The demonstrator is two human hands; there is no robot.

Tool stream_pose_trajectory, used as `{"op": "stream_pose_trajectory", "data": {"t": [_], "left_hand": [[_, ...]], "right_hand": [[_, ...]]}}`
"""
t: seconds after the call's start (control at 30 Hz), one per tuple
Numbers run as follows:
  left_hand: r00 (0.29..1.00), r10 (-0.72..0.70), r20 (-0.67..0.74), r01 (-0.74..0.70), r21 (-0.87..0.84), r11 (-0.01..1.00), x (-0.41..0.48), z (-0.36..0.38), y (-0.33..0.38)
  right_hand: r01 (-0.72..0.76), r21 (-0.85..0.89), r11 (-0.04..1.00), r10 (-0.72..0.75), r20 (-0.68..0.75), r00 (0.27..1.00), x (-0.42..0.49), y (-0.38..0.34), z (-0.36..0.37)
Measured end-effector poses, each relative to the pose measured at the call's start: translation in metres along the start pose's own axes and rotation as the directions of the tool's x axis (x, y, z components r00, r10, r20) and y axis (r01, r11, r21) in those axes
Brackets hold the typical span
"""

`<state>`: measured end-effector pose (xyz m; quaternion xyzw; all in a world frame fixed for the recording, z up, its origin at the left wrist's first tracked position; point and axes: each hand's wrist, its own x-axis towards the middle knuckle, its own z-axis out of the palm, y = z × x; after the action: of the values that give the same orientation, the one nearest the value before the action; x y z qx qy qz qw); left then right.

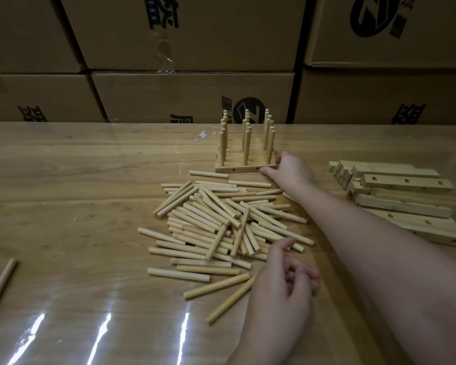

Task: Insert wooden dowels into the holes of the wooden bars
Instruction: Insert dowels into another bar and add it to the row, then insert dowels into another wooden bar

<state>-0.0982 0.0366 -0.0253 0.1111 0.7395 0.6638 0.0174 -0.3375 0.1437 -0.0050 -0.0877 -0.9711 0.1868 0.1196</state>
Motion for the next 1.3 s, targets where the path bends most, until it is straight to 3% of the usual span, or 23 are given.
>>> {"op": "stream_pose_trajectory", "data": {"t": [1.0, 1.13, 1.3], "left_hand": [[1.0, -0.011, -0.007, 0.011, -0.005, 1.0, 0.0, 0.001, 0.001], [1.0, 0.015, 0.0, -0.015, 0.002, 1.0, -0.001, -0.001, 0.003], [1.0, -0.001, -0.007, 0.001, 0.002, 1.0, -0.001, -0.003, 0.007]], "right_hand": [[-0.109, -0.053, 0.993, 0.106, -0.056, 0.993, 0.005, -0.013, 0.008], [-0.101, 0.029, 0.994, 0.1, 0.02, 0.995, 0.0, -0.01, 0.001], [-0.089, 0.284, 0.955, 0.059, 0.115, 0.992, -0.03, -0.001, -0.025]]}}
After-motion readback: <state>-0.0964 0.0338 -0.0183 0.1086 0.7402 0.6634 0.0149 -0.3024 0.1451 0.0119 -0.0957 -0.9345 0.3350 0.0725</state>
